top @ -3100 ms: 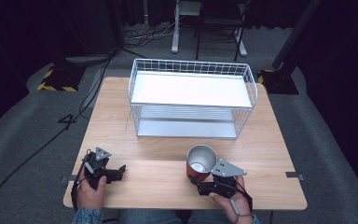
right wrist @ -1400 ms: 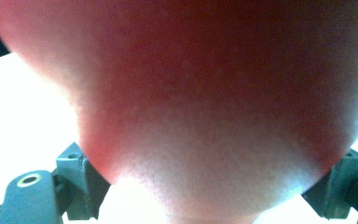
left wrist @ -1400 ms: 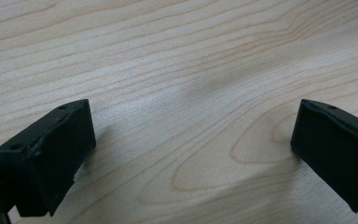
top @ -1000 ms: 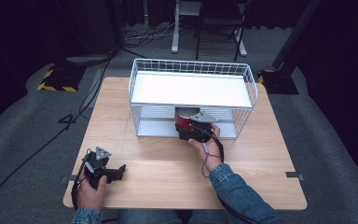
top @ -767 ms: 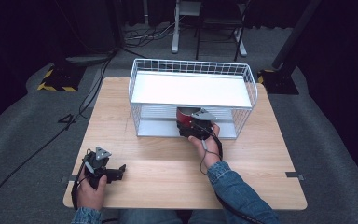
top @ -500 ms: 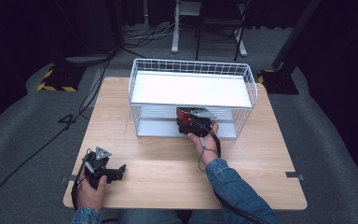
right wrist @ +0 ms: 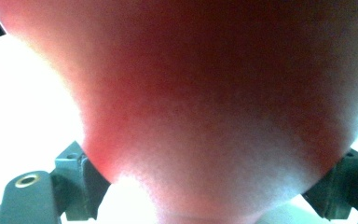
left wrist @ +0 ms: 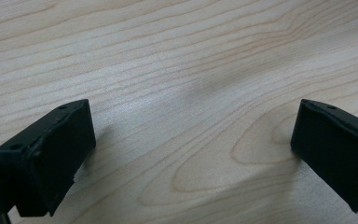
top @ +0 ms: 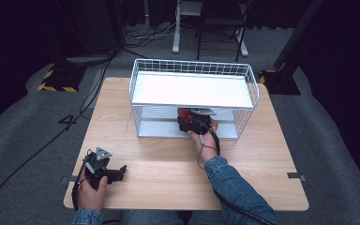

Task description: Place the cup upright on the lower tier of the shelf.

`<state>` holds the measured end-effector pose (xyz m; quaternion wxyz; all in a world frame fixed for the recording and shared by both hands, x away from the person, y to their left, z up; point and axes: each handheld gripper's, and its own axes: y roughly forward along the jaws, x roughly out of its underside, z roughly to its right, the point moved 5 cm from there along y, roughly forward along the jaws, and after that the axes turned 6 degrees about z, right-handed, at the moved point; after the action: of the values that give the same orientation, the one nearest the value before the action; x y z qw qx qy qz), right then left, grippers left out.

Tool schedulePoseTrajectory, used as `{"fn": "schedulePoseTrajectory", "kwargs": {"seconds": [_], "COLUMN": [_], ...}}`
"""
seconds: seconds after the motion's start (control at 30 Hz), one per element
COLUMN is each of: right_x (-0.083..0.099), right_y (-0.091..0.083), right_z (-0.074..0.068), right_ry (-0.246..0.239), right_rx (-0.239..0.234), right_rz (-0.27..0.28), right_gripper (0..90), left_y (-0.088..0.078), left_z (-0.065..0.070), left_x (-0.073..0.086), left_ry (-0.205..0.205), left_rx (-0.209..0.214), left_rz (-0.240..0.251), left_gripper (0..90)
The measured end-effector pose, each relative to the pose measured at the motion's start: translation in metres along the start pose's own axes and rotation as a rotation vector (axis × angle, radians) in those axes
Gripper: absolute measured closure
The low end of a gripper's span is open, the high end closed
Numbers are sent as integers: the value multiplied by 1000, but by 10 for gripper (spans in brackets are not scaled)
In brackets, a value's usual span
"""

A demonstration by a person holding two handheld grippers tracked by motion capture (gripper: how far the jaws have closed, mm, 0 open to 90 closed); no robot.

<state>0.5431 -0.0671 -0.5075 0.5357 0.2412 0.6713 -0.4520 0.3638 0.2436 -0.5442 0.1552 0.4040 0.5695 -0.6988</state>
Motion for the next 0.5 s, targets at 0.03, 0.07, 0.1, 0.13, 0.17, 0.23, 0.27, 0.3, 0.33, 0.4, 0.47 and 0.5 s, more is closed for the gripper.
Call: {"fn": "schedulePoseTrajectory", "kwargs": {"seconds": [0.03, 0.07, 0.1, 0.13, 0.17, 0.23, 0.27, 0.3, 0.33, 0.4, 0.47, 0.5], "right_x": [0, 0, 0, 0, 0, 1, 1, 1, 1, 0, 0, 1], "right_y": [0, 1, 1, 1, 0, 0, 0, 0, 0, 0, 0, 0], "right_z": [0, 0, 1, 1, 1, 1, 1, 1, 2, 2, 2, 3], "right_ry": [1, 3, 3, 3, 3, 18, 23, 24, 22, 15, 10, 10], "right_rx": [-2, -7, -10, -11, -10, -15, -17, -18, -21, -26, -29, -30], "right_rz": [-1, 0, 1, 1, 1, 6, 8, 9, 10, 10, 11, 11], "right_gripper": [162, 161, 160, 159, 158, 156, 156, 156, 156, 156, 155, 155], "left_y": [0, 0, 0, 0, 0, 0, 0, 0, 0, 0, 0, 0], "left_z": [0, 0, 0, 0, 0, 0, 0, 0, 0, 0, 0, 0], "left_x": [0, 0, 0, 0, 0, 0, 0, 0, 0, 0, 0, 0], "left_ry": [-1, 0, 0, -1, 0, -2, -2, -2, -2, -2, -2, -2], "left_rx": [0, 0, 1, 0, 1, 1, 0, 0, -1, -1, -1, -1], "left_rz": [-1, 0, 0, -1, 0, 1, 2, 1, 2, 2, 2, 2], "left_gripper": [1, 1, 1, 1, 1, 1, 1, 1, 1, 1, 1, 1]}}
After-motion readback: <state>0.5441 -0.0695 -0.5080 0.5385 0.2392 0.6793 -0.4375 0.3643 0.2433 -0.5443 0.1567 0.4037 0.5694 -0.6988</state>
